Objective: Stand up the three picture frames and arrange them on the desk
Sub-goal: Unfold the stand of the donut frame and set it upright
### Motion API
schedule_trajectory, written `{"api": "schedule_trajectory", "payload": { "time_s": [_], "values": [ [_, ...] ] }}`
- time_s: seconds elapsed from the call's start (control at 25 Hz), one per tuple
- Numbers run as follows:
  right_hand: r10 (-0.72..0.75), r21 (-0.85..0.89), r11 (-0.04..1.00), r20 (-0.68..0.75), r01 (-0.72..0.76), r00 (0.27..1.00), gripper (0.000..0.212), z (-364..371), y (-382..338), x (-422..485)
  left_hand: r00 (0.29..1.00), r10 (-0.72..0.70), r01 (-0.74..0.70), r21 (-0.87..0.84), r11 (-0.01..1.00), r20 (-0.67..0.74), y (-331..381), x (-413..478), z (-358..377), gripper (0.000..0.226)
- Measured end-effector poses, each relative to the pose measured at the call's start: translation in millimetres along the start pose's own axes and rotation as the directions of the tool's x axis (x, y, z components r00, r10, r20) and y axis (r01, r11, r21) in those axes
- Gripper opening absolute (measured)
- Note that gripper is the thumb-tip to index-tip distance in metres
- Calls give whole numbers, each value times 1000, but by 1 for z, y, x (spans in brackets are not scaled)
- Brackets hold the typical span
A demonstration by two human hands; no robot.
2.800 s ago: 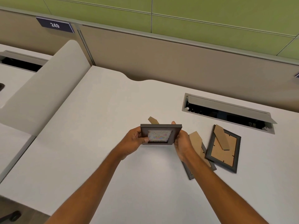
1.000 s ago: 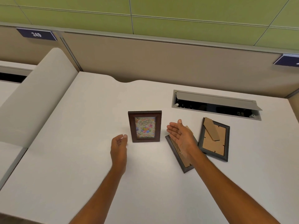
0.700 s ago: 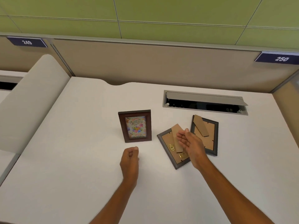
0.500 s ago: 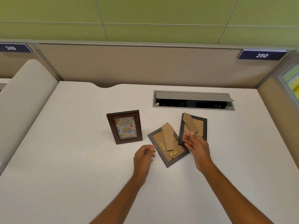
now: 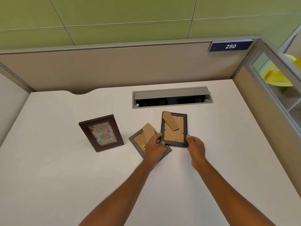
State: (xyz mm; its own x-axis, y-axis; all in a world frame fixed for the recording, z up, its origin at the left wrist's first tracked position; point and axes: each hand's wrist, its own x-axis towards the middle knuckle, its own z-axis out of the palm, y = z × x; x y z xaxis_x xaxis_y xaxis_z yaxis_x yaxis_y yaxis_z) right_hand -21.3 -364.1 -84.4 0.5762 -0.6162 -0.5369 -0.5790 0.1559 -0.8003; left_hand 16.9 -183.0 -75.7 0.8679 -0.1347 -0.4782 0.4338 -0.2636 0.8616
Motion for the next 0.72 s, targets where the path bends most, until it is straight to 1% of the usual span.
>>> {"api": "schedule_trajectory", "payload": {
  "time_s": [0.16,0.32,0.48,0.64,0.72],
  "values": [
    [16,22,1000,-9,-16,1000,33,3,4,5,999,-3,3,2,1000,-47,0,2,8,49],
    [34,55,998,-16,-33,999,38,4,5,12,999,-27,24,-72,997,-38,5,4,8,53],
    [34,57,998,-30,-32,999,45,5,1,18,998,-47,40,-135,990,-50,8,5,3,52],
    [67,140,988,-33,-62,997,51,1,-11,19,999,-34,29,-158,987,-31,14,6,0,56],
    [98,195,976,-14,-94,995,50,-4,-18,20,1000,-2,-2,-153,988,-30,18,6,-2,53]
  ]
}}
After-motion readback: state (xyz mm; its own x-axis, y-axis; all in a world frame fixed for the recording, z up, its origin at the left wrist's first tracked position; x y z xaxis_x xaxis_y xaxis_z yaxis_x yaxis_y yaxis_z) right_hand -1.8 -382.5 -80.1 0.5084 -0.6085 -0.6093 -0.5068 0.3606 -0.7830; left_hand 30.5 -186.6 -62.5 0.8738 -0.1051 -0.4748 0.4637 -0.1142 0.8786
